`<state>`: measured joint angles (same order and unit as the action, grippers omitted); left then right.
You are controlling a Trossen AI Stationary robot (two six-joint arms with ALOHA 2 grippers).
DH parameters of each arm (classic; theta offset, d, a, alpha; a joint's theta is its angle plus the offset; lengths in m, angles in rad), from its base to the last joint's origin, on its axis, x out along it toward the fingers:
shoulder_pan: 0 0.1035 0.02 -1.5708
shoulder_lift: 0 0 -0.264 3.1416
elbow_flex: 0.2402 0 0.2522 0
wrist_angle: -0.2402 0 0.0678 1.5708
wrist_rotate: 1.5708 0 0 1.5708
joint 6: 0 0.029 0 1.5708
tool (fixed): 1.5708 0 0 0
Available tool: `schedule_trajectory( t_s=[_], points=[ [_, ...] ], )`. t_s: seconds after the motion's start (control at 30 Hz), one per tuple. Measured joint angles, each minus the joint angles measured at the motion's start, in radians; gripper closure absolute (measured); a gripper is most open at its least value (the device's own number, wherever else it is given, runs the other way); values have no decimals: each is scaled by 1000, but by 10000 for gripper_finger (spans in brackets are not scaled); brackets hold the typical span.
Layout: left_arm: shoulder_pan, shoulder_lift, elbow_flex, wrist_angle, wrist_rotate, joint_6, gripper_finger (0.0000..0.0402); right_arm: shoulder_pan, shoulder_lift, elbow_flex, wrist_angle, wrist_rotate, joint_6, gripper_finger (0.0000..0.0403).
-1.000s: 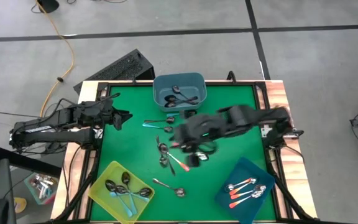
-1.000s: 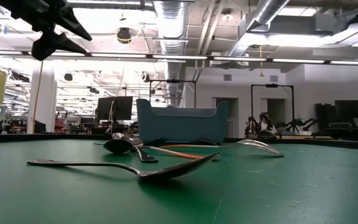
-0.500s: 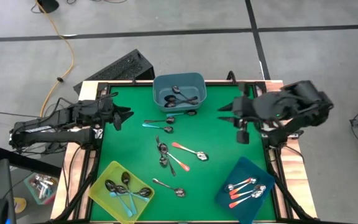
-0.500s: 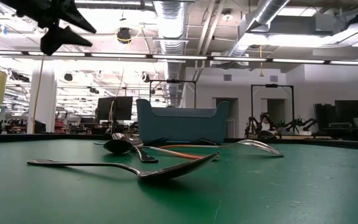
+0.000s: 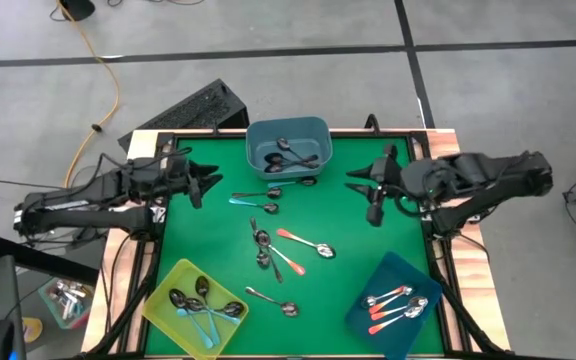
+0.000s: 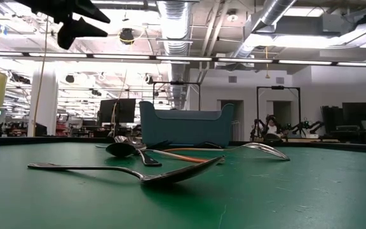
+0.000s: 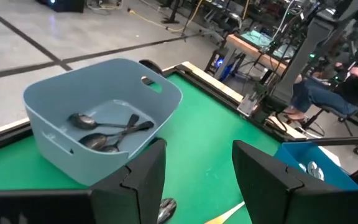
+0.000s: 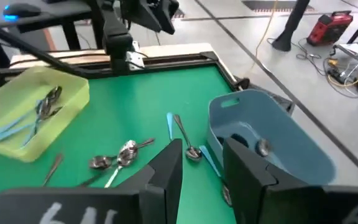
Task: Sort silverware by color (type)
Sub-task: Put the black spoon into the light blue bin
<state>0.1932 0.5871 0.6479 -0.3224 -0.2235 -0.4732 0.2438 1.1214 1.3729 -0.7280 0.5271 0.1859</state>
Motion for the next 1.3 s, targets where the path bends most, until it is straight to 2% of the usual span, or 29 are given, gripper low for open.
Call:
schedule_trajectory(
  t_s=[0.27, 0.37, 0.43, 0.57, 0.77, 0.97, 1.3],
  points=[
    [0, 108, 0, 93, 0, -12, 232, -22, -60, -468, 565, -15, -51, 275],
    [0, 122, -1, 177, 1, -37, 232, -62, -62, -601, 857, -135, -59, 275],
    [0, 114, -1, 226, -2, -43, 232, -95, -66, -652, 966, -220, -60, 275],
    [0, 74, -1, 297, -40, -55, 232, -166, -103, -673, 988, -240, -63, 275],
    [0, 29, 0, 217, -53, -20, 232, -242, -141, -673, 945, -241, -59, 275],
    [0, 10, 0, 113, -55, -21, 232, -242, -120, -673, 898, -241, -29, 275],
    [0, 10, 0, 81, -72, -63, 232, -231, -8, -673, 881, -240, -9, 275]
  ],
)
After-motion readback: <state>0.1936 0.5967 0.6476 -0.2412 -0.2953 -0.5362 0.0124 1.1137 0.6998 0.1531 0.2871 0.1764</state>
